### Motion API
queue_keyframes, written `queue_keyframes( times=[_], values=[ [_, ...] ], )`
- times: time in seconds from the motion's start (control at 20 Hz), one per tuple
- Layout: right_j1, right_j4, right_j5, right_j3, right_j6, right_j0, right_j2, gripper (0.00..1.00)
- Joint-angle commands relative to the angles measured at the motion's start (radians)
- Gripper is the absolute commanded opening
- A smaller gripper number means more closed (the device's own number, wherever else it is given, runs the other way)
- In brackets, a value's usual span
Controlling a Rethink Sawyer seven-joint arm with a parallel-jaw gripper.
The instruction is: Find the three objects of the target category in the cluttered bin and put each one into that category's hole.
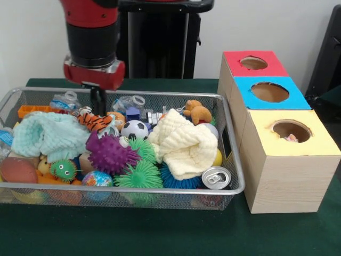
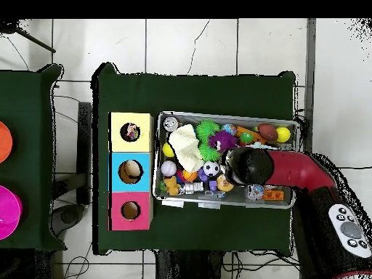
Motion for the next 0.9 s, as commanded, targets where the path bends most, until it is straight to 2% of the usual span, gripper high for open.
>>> queue_keyframes(
  times=[0.05,0.3,0.6,0.75,0.9],
  values=[
    [0.151,-0.115,0.139,-0.138,-0.480,-0.108,0.149,0.00],
    [0.201,-0.146,0.157,-0.193,-0.543,-0.140,0.194,0.00],
    [0.247,-0.154,0.275,-0.320,-0.693,-0.149,0.235,0.00],
    [0.263,-0.157,0.282,-0.345,-0.705,-0.143,0.234,0.00],
    [0.285,-0.157,0.233,-0.330,-0.675,-0.141,0.230,0.00]
  ],
)
